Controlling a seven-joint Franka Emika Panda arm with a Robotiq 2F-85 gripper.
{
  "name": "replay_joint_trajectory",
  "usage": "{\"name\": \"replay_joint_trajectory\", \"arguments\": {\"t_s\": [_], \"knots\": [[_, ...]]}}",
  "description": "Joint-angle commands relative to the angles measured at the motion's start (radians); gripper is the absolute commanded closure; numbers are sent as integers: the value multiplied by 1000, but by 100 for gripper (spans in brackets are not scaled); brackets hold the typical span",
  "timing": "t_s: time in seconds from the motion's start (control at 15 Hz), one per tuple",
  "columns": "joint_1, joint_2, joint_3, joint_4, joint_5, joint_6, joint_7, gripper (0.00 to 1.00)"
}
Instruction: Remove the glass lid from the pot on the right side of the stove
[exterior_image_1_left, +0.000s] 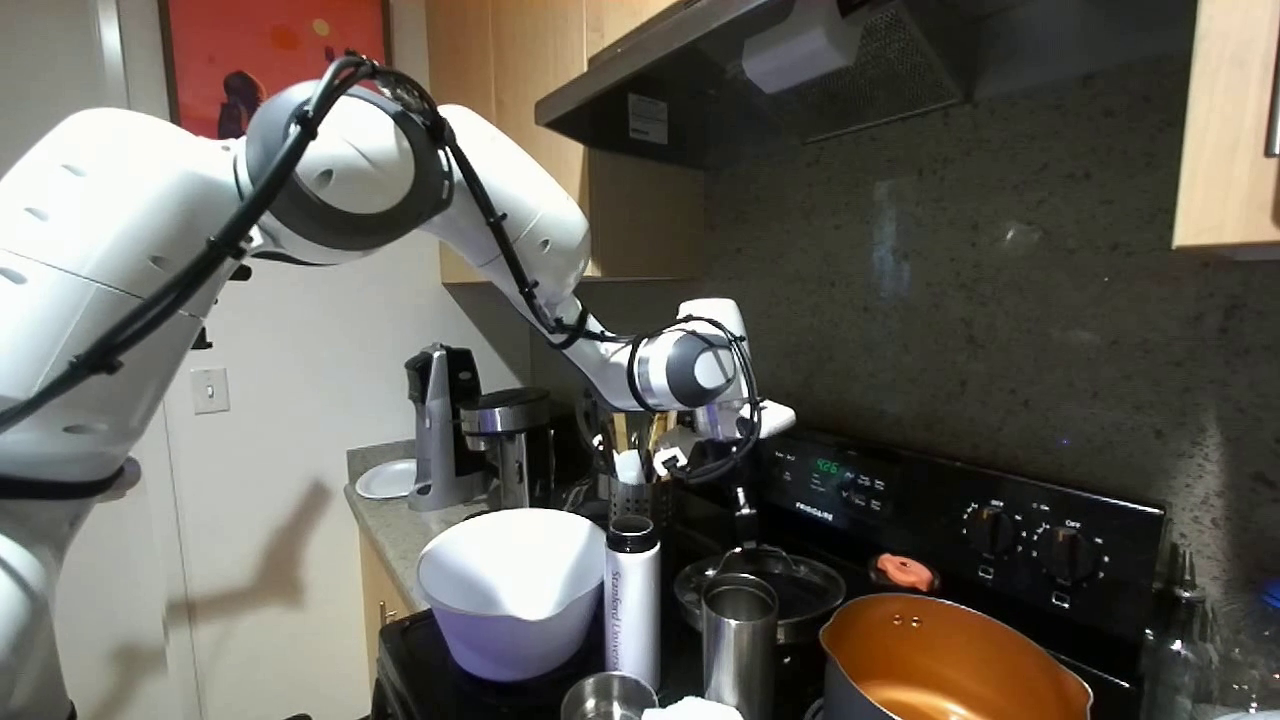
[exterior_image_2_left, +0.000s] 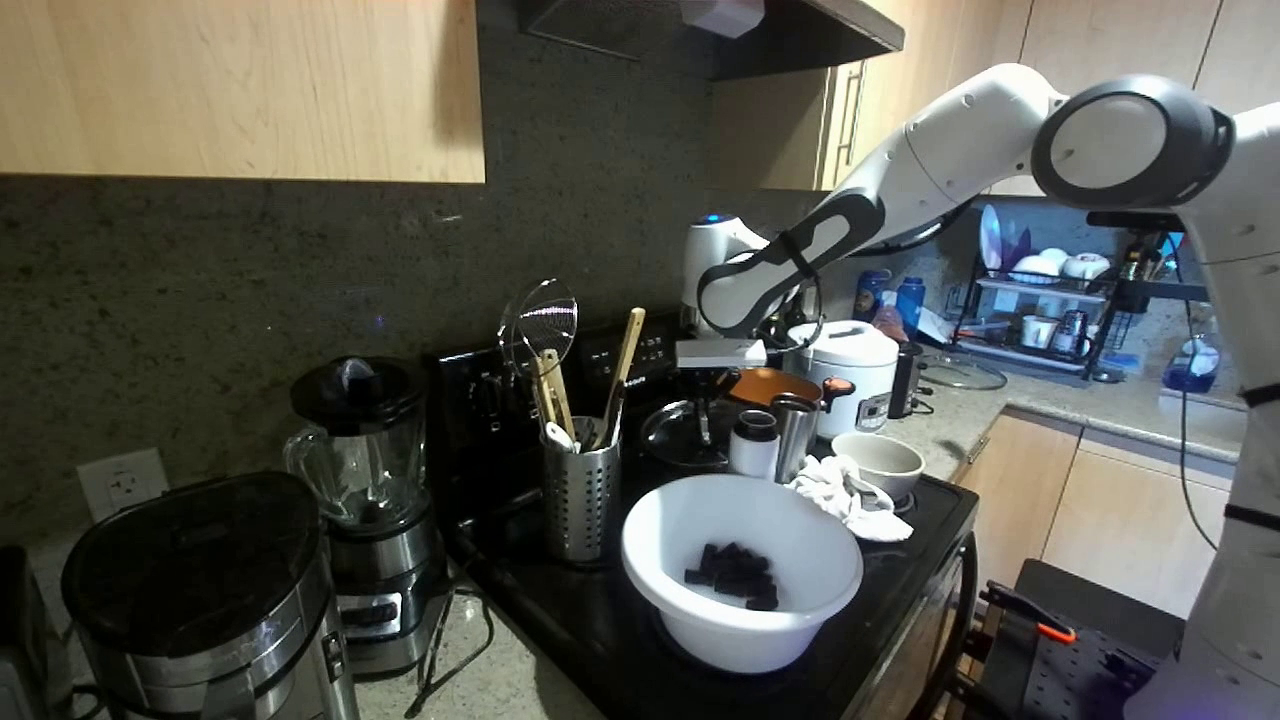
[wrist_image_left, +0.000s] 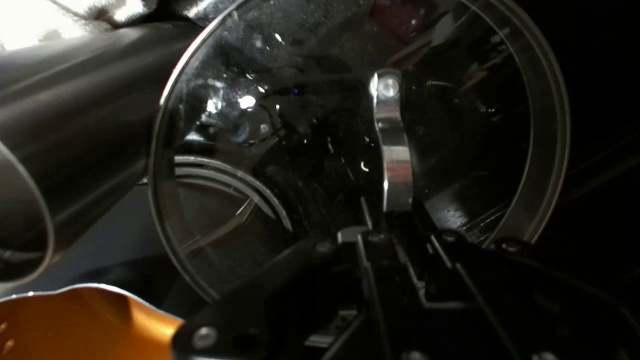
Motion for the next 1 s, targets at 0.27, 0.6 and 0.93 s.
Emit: {"name": "replay_joint_trajectory", "arguments": {"t_s": [0.27,0.6,0.93], "knots": [[42,87,4,65,15,-33,22,96],[61,132,-11,112,10,-32,42,53],[62,138,-17,152,6,-38,40,15]]}}
